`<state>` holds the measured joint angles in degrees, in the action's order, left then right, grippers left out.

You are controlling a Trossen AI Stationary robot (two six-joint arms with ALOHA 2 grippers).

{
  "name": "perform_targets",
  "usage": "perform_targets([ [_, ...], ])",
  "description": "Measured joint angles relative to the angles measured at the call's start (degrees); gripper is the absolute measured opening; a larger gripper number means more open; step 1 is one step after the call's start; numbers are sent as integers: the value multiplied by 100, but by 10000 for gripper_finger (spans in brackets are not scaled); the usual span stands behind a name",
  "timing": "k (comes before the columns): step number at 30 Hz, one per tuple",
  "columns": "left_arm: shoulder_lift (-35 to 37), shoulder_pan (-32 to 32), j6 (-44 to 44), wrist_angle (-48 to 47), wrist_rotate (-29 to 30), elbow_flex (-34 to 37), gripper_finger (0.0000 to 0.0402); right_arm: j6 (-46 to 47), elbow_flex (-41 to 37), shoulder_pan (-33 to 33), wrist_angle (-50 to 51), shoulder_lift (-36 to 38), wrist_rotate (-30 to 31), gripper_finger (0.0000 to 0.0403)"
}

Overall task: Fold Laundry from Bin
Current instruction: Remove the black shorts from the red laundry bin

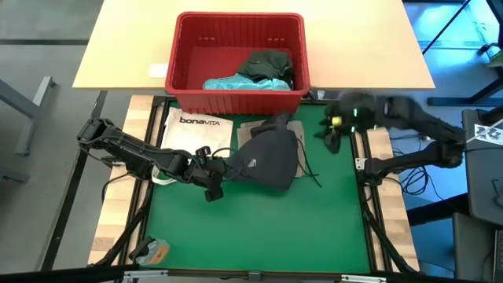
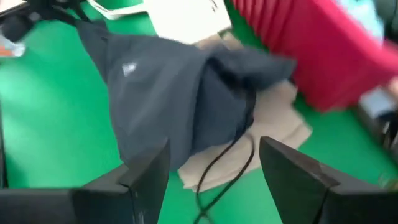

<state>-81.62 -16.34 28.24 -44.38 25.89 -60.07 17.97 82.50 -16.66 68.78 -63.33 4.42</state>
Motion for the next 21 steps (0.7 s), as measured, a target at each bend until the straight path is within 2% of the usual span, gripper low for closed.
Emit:
perform_targets([
  [7,0,0,-47,0,0,0,0,2702,-2486,2606,-1595,523,1978,245],
  [12,0,1,-42,24,-1,0,0,4017,-3639,3915,-3040,342,3277,245],
  [16,0,2,-20,48,-2,0,0,4221,-4125,4647,-4142,-71,4318,245],
  [21,0,2,-16,74,-2,0,0,4231,-4246,5059,-4536,-927,5532,245],
])
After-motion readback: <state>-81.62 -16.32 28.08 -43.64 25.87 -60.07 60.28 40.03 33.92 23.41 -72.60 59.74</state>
